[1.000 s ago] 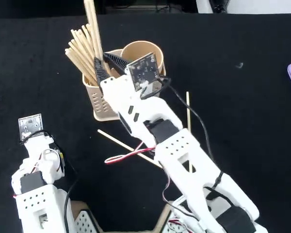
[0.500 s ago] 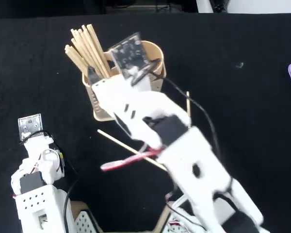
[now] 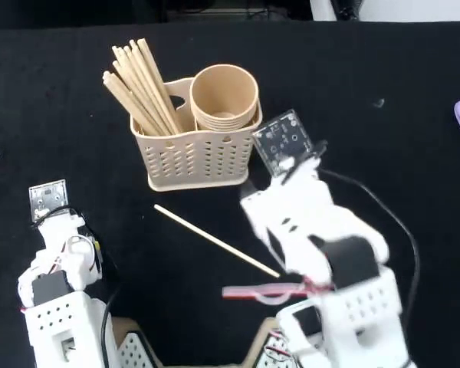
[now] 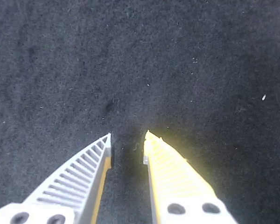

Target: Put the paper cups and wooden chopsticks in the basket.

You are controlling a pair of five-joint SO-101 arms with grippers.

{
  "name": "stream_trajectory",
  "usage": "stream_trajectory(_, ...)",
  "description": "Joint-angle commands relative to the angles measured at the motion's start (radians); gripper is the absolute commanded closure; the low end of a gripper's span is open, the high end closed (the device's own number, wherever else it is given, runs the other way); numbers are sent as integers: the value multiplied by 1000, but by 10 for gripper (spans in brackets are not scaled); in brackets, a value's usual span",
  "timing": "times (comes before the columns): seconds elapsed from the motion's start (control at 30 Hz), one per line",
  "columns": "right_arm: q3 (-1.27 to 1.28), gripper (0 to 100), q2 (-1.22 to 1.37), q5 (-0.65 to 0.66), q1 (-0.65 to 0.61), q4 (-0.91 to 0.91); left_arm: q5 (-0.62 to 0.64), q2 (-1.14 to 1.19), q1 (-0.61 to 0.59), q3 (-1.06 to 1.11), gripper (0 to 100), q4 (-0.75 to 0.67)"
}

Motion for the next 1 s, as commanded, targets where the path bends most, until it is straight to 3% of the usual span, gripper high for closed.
stream_trajectory(0.0,145,790,85,61,183,-106,9,-11,-5,-5,873,-18)
stream_trajectory(0.1,229,790,226,87,256,-253,9,-11,-5,1,873,-23)
stream_trajectory(0.4,186,792,697,138,264,-499,9,-11,-5,2,873,-23)
stream_trajectory(0.57,19,878,940,141,307,-500,9,-11,-5,2,873,-23)
stream_trajectory(0.7,-85,885,1073,144,339,-459,9,-11,-5,2,873,-23)
stream_trajectory(0.87,-145,900,1109,146,341,-381,9,-11,-5,2,873,-23)
stream_trajectory(0.97,-143,992,1084,144,347,-382,9,-11,-5,2,873,-23)
